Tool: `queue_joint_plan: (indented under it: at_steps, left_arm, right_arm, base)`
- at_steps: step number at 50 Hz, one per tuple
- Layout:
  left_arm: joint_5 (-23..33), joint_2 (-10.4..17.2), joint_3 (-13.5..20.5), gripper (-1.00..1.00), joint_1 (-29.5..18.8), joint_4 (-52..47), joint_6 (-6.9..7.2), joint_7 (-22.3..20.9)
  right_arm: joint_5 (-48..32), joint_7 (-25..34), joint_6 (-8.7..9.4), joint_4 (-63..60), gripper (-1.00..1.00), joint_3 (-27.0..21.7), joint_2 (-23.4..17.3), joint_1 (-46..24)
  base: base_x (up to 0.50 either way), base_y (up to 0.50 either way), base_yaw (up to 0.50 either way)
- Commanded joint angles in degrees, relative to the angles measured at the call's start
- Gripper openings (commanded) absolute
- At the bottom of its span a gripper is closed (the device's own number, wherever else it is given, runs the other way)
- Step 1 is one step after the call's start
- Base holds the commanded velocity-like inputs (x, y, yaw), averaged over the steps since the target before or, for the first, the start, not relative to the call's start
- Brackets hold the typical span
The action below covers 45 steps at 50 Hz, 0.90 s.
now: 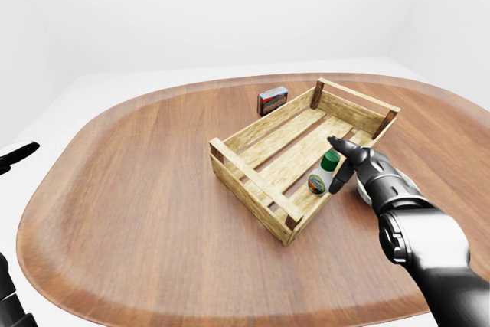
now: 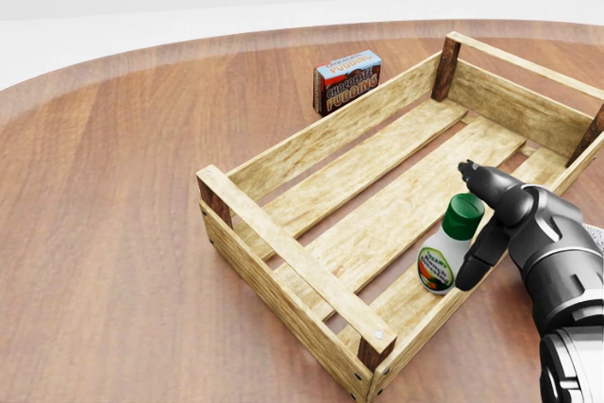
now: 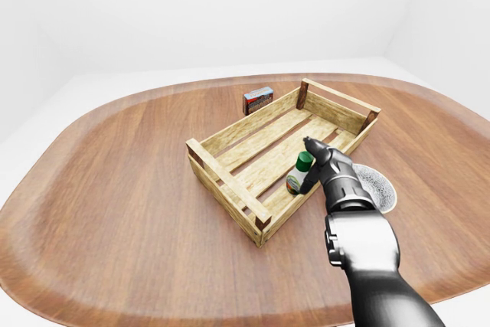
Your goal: Pick up the salad dressing and put it in the tray.
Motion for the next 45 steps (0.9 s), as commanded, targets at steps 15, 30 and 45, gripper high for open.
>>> queue_joint_plan:
  at_steps: [15,30,45]
  left_arm:
    - [-0.19,0.04,0.0,1.0,-0.02,-0.53,0.0,0.15]
    - [-0.45,0.1,0.54,1.0,0.14,-1.83,0.0,0.34]
    - [-0.11,0.04,0.24,1.0,-0.08,-1.2,0.0,0.18]
  right_arm:
    - [-4.37,3.8,0.0,-0.67,1.0,1.29,-4.28,-6.23]
    - [-15.44,15.52,0.0,-3.91,1.0,2.22,-15.69,-29.52]
    - [-16.96,15.14,0.0,-4.96,1.0,0.27,-15.57,-30.8]
  base:
    - [0.0,0.0,0.0]
    - [0.0,0.0,0.0]
    - [0.0,0.0,0.0]
